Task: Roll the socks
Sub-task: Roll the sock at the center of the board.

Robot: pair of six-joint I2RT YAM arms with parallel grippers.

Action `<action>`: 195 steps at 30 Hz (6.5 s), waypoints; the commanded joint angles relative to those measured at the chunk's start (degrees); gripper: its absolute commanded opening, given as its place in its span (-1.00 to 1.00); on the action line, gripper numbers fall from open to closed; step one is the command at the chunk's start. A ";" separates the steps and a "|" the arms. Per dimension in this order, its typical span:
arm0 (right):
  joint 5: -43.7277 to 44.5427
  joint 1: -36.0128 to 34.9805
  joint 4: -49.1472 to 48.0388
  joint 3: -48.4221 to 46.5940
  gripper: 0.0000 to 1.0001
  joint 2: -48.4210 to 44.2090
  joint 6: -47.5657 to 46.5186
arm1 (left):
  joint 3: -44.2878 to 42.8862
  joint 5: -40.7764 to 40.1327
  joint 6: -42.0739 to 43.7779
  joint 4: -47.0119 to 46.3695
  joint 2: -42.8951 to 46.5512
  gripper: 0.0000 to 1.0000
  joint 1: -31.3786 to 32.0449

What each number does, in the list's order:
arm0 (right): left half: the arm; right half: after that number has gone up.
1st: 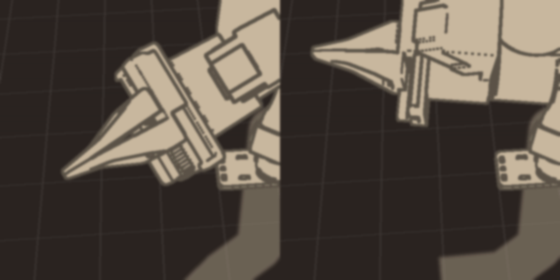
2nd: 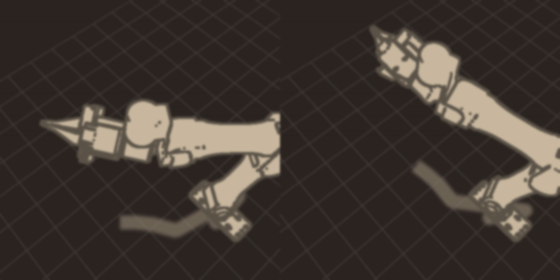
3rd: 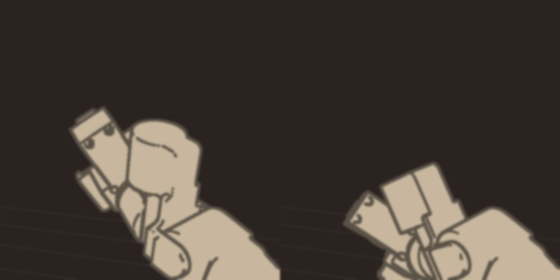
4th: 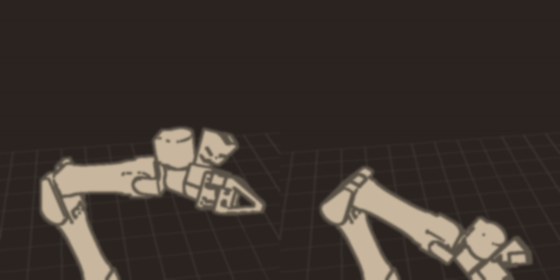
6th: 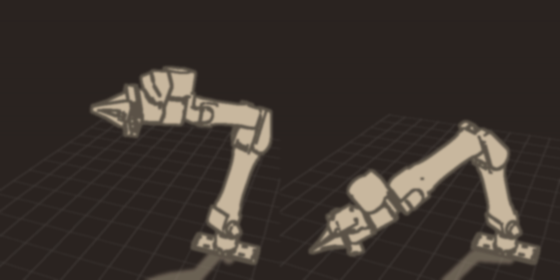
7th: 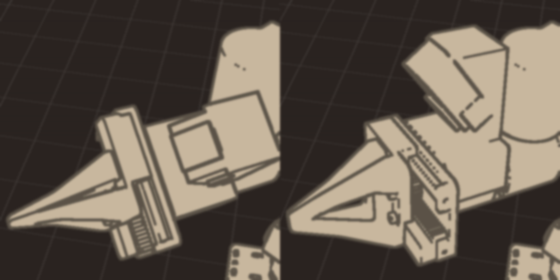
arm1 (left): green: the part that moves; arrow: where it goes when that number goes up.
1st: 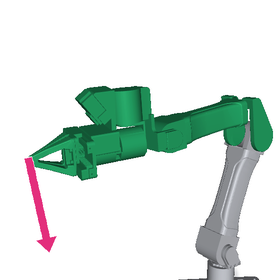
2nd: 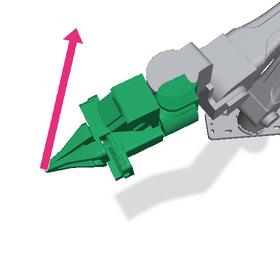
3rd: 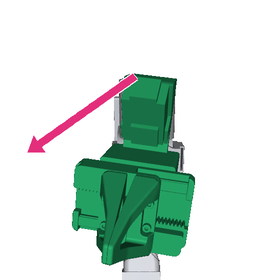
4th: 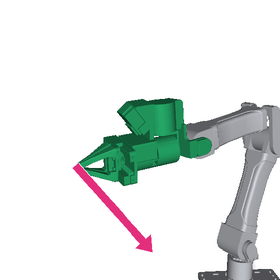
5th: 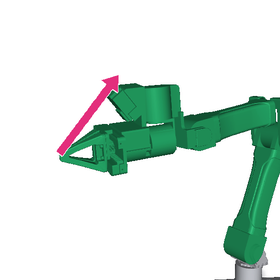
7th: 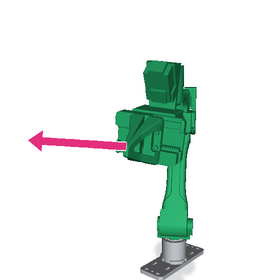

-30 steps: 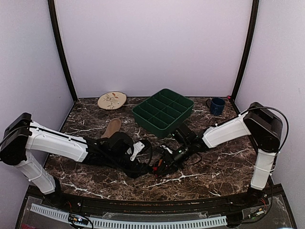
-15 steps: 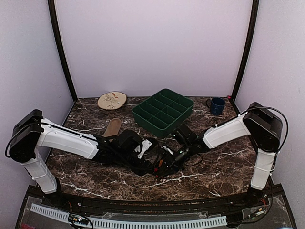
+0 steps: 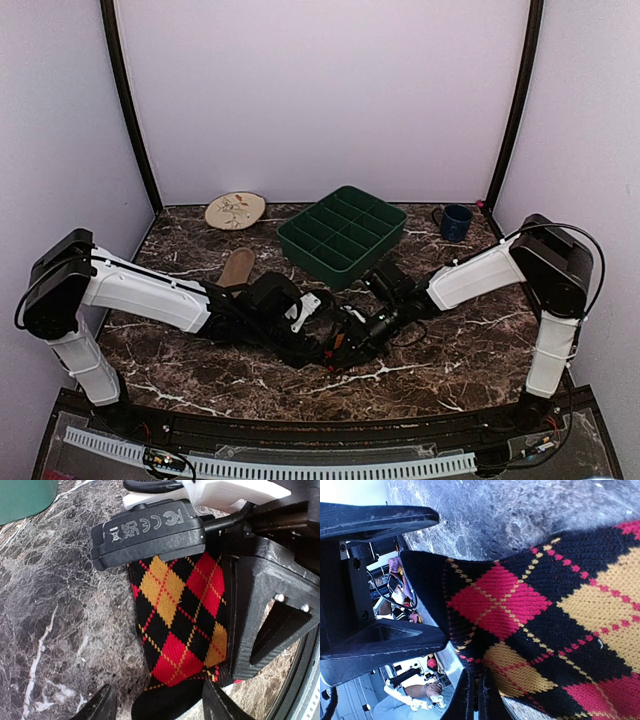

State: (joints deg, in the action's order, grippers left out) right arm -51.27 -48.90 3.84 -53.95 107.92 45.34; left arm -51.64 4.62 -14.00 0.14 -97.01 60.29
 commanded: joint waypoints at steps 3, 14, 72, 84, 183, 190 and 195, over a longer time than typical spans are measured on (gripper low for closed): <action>-1.03 0.53 -0.57 0.25 -1.00 0.15 -0.16 | -3.09 -0.38 1.47 1.66 -2.30 0.22 0.18; 0.69 0.51 3.22 -0.56 -1.00 0.32 -2.55 | -5.07 0.72 1.72 3.32 -5.44 0.22 0.18; 22.75 1.53 18.44 0.17 -0.20 -10.23 -7.39 | -7.28 7.00 -0.94 2.83 -15.93 0.19 -1.32; 31.93 1.80 23.10 2.47 -0.20 -18.30 -10.65 | -9.00 8.18 -1.71 3.68 -18.87 0.19 -1.41; 71.70 -18.49 15.95 2.66 -0.61 -7.84 -45.46 | -14.63 15.64 -4.66 9.00 -29.88 0.10 -4.48; 70.11 -16.57 18.44 1.92 -0.83 -6.45 -44.03 | -14.98 15.59 -4.46 9.26 -30.21 0.10 -4.82; 70.15 -15.24 20.31 2.14 -0.97 -6.26 -42.53 | -15.24 15.44 -4.80 9.42 -30.40 0.10 -5.09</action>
State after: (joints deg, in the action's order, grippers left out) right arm 17.19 -67.90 18.61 -52.25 98.78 -1.23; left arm -71.16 22.76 -17.67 -8.73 -120.88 54.08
